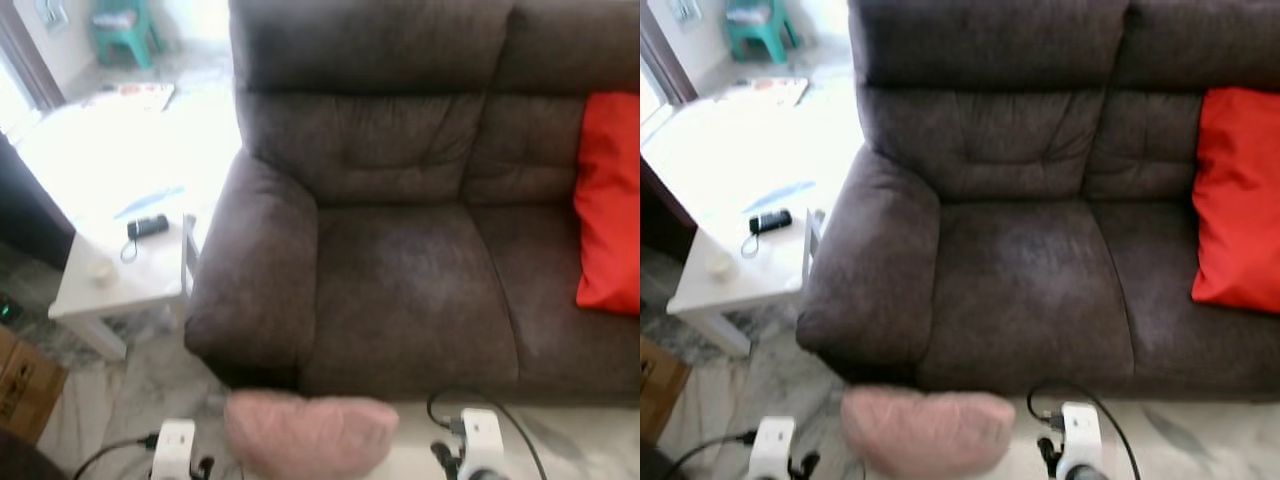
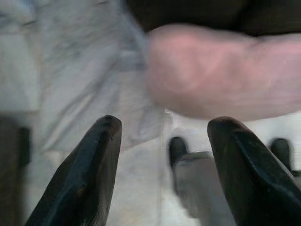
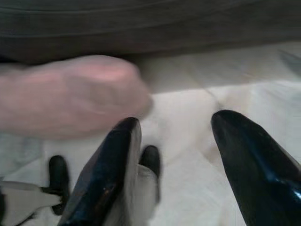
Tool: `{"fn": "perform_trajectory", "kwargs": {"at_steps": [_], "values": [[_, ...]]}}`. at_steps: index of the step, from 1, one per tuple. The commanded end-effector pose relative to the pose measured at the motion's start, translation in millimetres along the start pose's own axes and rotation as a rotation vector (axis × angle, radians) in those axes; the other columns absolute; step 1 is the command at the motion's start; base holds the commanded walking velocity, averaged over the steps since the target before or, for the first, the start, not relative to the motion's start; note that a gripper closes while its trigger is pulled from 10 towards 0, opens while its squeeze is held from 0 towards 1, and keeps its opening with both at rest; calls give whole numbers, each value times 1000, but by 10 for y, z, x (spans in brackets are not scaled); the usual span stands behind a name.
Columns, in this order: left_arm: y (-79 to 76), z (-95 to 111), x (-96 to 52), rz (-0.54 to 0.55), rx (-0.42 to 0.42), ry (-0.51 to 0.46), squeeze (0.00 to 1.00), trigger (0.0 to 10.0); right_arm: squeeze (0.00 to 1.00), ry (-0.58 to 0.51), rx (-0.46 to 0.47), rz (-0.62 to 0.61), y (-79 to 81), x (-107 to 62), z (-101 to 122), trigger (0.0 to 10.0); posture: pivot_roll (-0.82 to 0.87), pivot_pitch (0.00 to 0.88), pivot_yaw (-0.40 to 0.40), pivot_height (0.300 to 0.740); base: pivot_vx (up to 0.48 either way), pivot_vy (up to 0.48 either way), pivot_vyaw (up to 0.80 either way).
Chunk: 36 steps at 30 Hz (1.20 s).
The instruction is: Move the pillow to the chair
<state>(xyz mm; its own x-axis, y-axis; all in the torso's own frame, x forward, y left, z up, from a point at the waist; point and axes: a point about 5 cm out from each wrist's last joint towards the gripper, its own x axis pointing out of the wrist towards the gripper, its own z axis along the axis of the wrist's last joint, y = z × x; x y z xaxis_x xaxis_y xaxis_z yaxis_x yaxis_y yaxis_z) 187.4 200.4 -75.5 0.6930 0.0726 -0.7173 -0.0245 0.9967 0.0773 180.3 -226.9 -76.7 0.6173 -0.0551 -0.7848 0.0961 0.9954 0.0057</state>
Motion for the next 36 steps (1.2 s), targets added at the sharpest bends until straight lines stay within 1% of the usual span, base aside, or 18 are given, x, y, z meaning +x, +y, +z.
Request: {"fn": "perform_trajectory", "kwargs": {"at_steps": [1,10,12,16,17,20,21,22,24,25,27,28,30,32,33,34,35,36], "values": [[50,-84,-28,14,0,28,0,10000,0,19,15,6,23,-8,-62,10000,87,108,-32,740,0,0,-788],[82,-87,-35,49,-14,17,0,10000,0,-9,14,10,-8,10,54,10000,80,101,-34,740,0,0,0],[129,-47,-30,75,-20,-2,0,10000,0,-18,15,16,2,13,72,10000,75,103,-31,740,0,0,0],[192,74,-13,115,-69,-68,0,10000,0,-41,24,28,34,21,104,10000,71,104,-28,740,0,0,0],[230,177,-4,141,-73,-125,0,10000,0,-60,26,44,96,28,114,10000,74,110,-22,740,0,0,0],[284,314,-1,174,-73,-203,0,10000,0,-99,15,51,155,37,165,10000,76,113,-21,740,0,0,0],[303,372,-3,186,-68,-237,0,10000,0,-125,15,56,173,43,213,10000,76,113,-21,740,0,0,0],[325,488,-10,195,-69,-309,0,10000,0,-177,24,70,201,51,317,10000,76,113,-21,740,0,0,0],[335,543,-19,200,-70,-347,0,10000,0,-202,30,77,211,53,366,10000,78,116,-20,740,0,0,0],[335,654,-39,202,-41,-422,0,10000,0,-261,24,90,234,56,497,10000,78,116,-20,740,0,0,0],[327,788,-83,202,-14,-523,0,10000,0,-326,18,105,259,54,636,10000,78,124,-19,740,0,0,0],[309,924,-147,200,7,-627,0,10000,0,-404,19,128,286,41,798,10000,79,127,-19,740,0,0,0],[303,1025,-220,213,17,-713,0,10000,0,-480,17,138,291,18,942,10000,79,126,-20,740,0,0,0],[301,1075,-273,221,12,-760,0,10000,0,-552,-2,127,279,-13,1064,10000,79,128,-21,740,0,0,0],[288,1093,-306,222,21,-784,0,10000,0,-599,4,131,277,-37,1141,10000,80,126,-25,740,0,0,0],[257,1129,-375,219,44,-832,0,10000,0,-692,11,150,295,-93,1293,10000,79,124,-26,740,0,0,0],[235,1154,-425,214,58,-866,0,10000,0,-754,6,167,321,-140,1391,10000,77,125,-26,740,0,0,0],[235,1162,-444,220,54,-876,0,10000,0,-781,0,173,338,-164,1433,10000,77,125,-26,740,0,0,0]]}}
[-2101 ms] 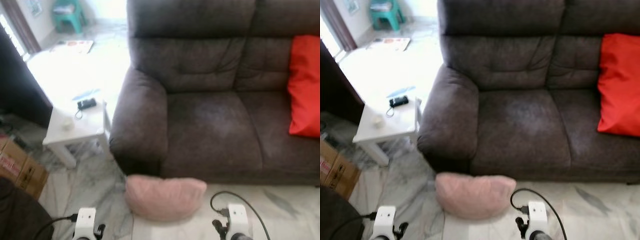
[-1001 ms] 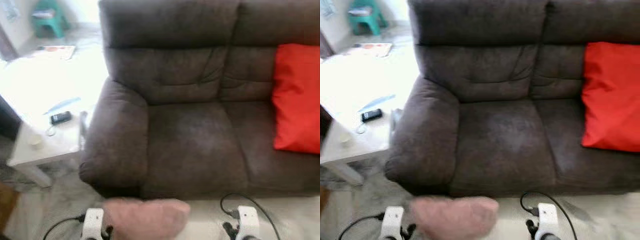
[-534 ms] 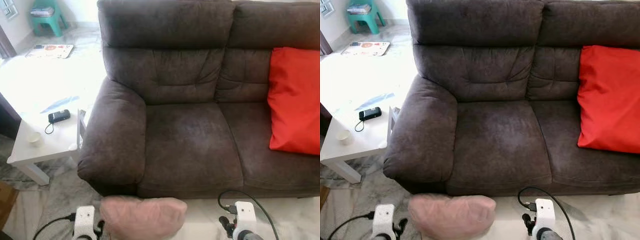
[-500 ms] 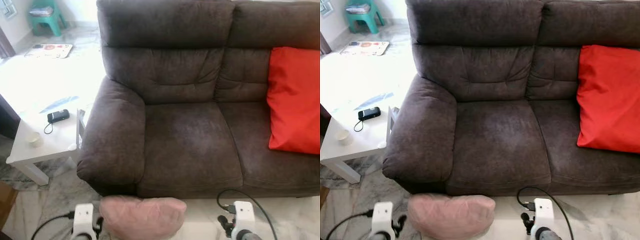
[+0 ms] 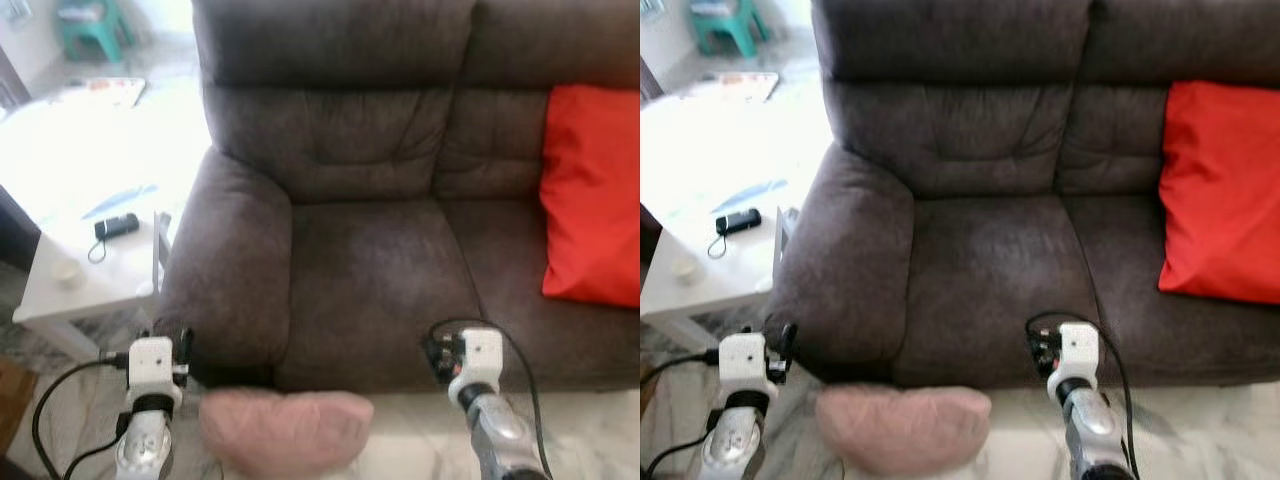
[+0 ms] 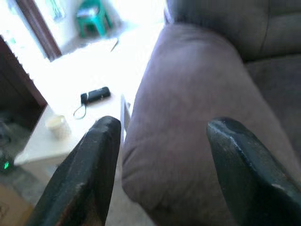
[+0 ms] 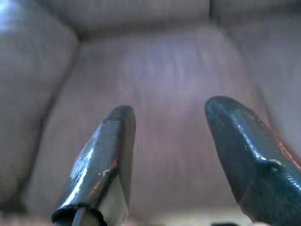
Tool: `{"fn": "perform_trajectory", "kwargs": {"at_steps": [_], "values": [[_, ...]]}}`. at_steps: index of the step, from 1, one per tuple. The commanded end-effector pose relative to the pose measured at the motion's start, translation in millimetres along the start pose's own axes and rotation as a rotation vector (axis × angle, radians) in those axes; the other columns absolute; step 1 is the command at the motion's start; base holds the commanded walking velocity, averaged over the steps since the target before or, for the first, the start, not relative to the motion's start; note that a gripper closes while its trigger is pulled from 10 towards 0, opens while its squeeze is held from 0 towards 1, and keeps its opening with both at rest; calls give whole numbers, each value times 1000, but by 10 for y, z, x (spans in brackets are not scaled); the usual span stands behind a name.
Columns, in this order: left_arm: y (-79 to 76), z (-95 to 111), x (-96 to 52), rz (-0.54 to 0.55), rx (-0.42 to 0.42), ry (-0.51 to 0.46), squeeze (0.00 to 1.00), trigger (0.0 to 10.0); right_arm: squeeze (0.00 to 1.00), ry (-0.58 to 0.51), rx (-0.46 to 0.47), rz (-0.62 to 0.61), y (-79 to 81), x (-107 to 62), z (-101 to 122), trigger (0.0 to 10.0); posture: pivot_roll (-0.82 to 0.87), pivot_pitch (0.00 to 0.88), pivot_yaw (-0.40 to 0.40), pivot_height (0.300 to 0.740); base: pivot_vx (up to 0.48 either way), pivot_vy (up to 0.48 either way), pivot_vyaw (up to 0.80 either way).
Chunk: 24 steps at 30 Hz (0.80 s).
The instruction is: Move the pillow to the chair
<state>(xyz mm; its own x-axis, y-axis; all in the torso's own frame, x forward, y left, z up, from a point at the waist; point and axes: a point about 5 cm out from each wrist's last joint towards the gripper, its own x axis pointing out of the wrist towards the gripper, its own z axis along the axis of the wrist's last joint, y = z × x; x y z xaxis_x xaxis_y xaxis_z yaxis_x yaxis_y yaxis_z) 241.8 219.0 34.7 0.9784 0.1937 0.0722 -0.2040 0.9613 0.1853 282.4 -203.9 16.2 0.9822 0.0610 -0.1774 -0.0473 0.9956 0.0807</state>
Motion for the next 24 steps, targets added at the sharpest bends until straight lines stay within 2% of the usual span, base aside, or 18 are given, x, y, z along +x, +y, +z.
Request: {"fn": "perform_trajectory", "kwargs": {"at_steps": [1,2,5,7,14,18,24], "values": [[0,106,-33,19,10,-53,0,10000,0,-129,-2,28,63,21,199,10000,75,119,-26,740,0,0,0],[7,161,-41,30,8,-75,0,10000,0,-169,-10,44,104,15,263,10000,75,117,-27,740,0,0,0],[18,237,-42,48,-3,-99,0,10000,0,-203,-42,67,143,-5,319,10000,76,112,-27,740,0,0,0],[19,341,-19,55,-9,-131,0,10000,0,-234,-37,79,200,-22,357,10000,78,100,-26,740,0,0,0],[59,518,83,88,-33,-166,0,10000,0,-286,-24,103,305,6,523,10000,72,73,-27,740,0,0,0],[-11,629,146,41,-5,-201,0,10000,0,-273,-20,92,322,28,509,10000,84,57,-30,740,0,0,0],[-24,676,191,25,-22,-197,0,10000,0,-307,-3,94,365,22,606,10000,72,30,-18,740,0,0,0]]}}
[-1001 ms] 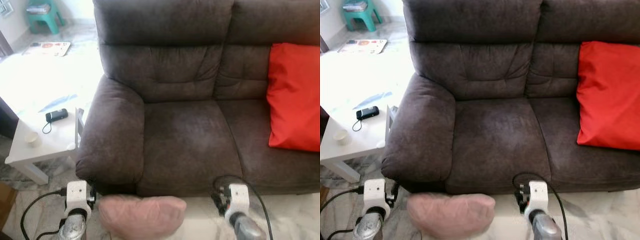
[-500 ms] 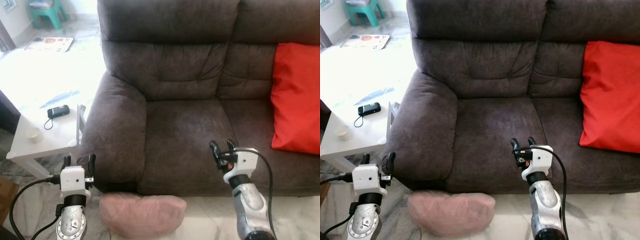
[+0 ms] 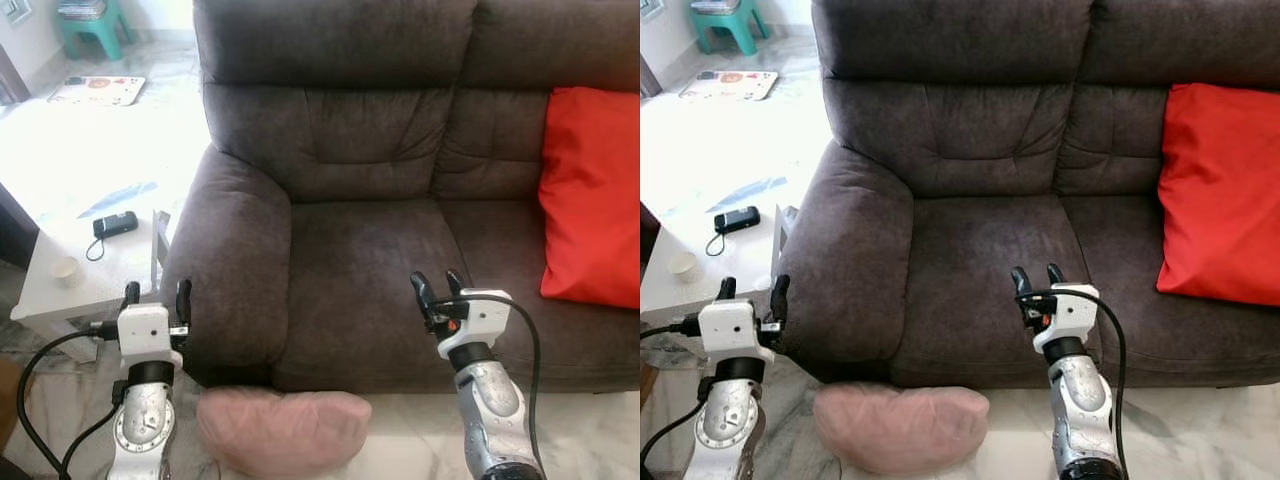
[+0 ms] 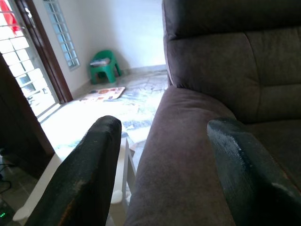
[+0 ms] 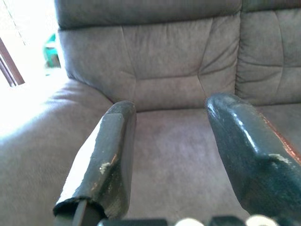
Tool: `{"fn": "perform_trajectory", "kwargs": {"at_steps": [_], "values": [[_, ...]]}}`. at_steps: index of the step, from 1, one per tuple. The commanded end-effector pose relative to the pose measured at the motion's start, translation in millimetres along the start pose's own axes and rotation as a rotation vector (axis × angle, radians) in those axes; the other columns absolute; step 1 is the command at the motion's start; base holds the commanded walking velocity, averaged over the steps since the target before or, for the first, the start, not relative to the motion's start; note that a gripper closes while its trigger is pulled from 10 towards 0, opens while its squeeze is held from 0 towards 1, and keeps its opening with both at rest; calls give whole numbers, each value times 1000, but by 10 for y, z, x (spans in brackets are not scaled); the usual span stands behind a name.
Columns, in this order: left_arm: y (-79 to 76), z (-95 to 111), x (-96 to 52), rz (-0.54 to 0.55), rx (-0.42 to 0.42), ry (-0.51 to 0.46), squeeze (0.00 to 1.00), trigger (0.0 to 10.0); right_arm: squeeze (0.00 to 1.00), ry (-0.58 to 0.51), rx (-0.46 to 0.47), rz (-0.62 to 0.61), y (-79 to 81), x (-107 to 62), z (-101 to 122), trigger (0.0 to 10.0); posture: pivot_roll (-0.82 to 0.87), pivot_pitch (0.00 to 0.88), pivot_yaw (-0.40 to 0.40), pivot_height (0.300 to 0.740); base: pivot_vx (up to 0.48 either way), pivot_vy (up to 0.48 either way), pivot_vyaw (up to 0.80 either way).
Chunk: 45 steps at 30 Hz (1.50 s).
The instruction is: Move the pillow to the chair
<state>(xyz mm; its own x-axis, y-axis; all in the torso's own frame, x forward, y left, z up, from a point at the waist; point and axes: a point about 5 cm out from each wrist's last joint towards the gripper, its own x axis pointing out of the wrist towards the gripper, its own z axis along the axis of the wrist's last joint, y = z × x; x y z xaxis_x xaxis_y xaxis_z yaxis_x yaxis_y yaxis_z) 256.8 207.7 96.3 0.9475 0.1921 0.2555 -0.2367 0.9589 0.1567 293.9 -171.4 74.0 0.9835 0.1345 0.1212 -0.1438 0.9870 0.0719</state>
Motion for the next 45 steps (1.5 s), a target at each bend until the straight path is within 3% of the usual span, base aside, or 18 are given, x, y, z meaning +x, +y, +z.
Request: {"fn": "perform_trajectory", "kwargs": {"at_steps": [1,13,31,45], "values": [[-23,67,53,-21,-1,-18,0,10000,0,-14,8,0,-1,0,43,10000,72,16,-14,740,0,0,0],[-92,65,72,-63,-9,-4,0,10000,0,-22,-7,7,-18,47,106,10000,67,3,-9,740,0,0,0],[-45,140,131,-45,-13,-15,0,10000,0,-21,-2,10,-16,121,154,10000,85,97,-16,740,0,0,0],[-56,153,125,-53,-16,-7,0,10000,0,-20,-14,9,-59,145,193,10000,88,109,-16,740,0,0,0]]}}
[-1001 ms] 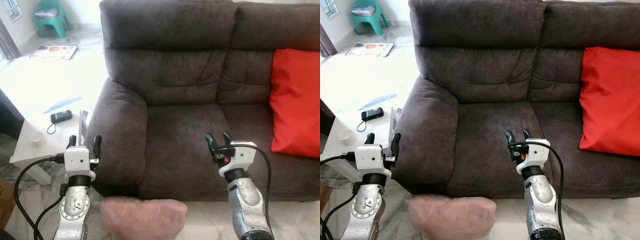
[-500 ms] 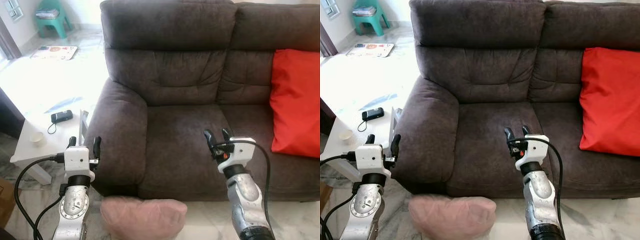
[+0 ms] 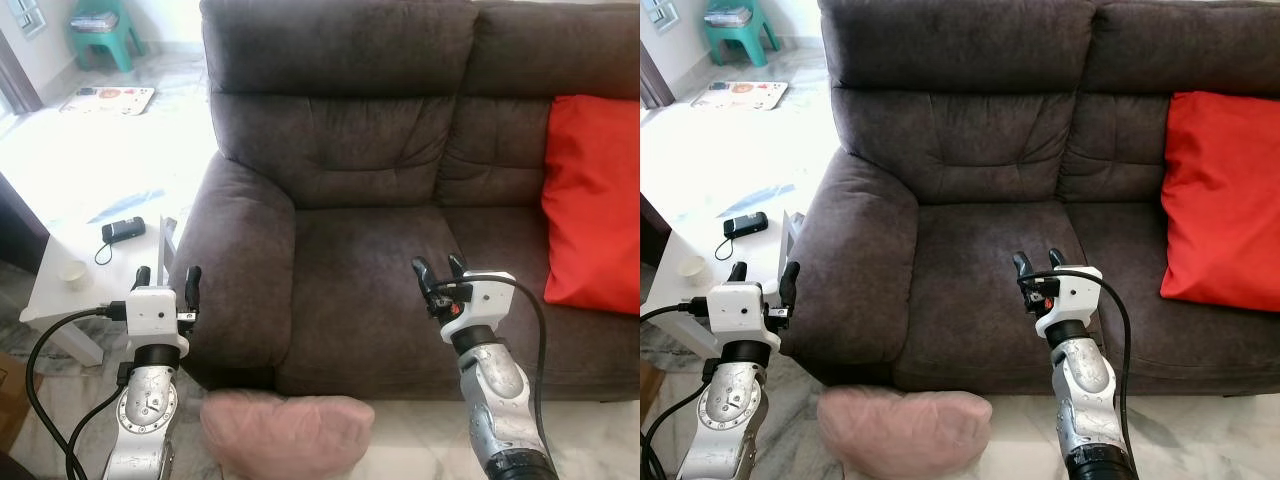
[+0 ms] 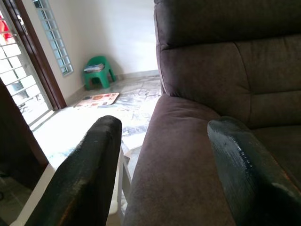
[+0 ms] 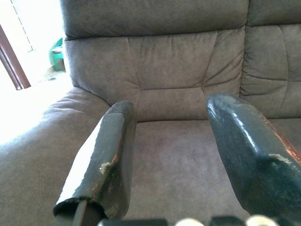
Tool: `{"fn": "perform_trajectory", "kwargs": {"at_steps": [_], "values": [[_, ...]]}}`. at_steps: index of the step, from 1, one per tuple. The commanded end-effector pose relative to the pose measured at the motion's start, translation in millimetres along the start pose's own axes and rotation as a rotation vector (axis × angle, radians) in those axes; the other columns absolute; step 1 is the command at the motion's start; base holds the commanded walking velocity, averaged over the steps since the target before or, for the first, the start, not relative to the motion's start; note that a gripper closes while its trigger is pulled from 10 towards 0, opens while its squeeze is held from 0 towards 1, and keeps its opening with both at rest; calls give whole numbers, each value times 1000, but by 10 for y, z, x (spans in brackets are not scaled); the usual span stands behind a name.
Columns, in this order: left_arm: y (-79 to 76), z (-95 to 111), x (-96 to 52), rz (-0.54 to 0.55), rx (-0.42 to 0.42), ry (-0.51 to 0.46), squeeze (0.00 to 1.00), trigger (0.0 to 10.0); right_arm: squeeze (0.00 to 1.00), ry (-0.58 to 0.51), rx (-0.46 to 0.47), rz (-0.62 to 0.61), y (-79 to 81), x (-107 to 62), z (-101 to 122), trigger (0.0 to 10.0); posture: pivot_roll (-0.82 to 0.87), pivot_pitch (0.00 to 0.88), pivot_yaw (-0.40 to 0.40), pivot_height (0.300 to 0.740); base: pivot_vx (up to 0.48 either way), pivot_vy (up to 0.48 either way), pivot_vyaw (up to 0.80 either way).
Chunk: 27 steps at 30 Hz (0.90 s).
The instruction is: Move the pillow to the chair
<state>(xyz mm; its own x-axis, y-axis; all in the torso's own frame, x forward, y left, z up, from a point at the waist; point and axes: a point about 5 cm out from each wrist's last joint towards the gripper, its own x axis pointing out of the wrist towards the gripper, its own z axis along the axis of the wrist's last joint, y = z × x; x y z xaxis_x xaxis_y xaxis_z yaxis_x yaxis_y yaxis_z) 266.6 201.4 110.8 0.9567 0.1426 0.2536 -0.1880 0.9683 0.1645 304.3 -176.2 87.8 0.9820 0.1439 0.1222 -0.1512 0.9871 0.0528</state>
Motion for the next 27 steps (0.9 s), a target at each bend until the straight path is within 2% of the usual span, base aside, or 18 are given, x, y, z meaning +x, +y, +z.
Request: {"fn": "perform_trajectory", "kwargs": {"at_steps": [1,12,18,27], "values": [[3,22,9,-4,-11,0,0,10000,0,-19,4,-2,-9,35,65,10000,88,109,-16,740,0,0,0],[-12,26,13,-15,-14,4,0,10000,0,1,-1,-4,-22,51,61,10000,87,106,-16,740,0,0,0],[-37,36,18,-18,-20,2,0,10000,0,2,0,3,-14,55,63,10000,84,100,-19,711,0,0,0],[-35,37,24,-15,-20,1,0,10000,0,2,-1,13,-4,66,72,10000,85,102,-24,711,0,0,0]]}}
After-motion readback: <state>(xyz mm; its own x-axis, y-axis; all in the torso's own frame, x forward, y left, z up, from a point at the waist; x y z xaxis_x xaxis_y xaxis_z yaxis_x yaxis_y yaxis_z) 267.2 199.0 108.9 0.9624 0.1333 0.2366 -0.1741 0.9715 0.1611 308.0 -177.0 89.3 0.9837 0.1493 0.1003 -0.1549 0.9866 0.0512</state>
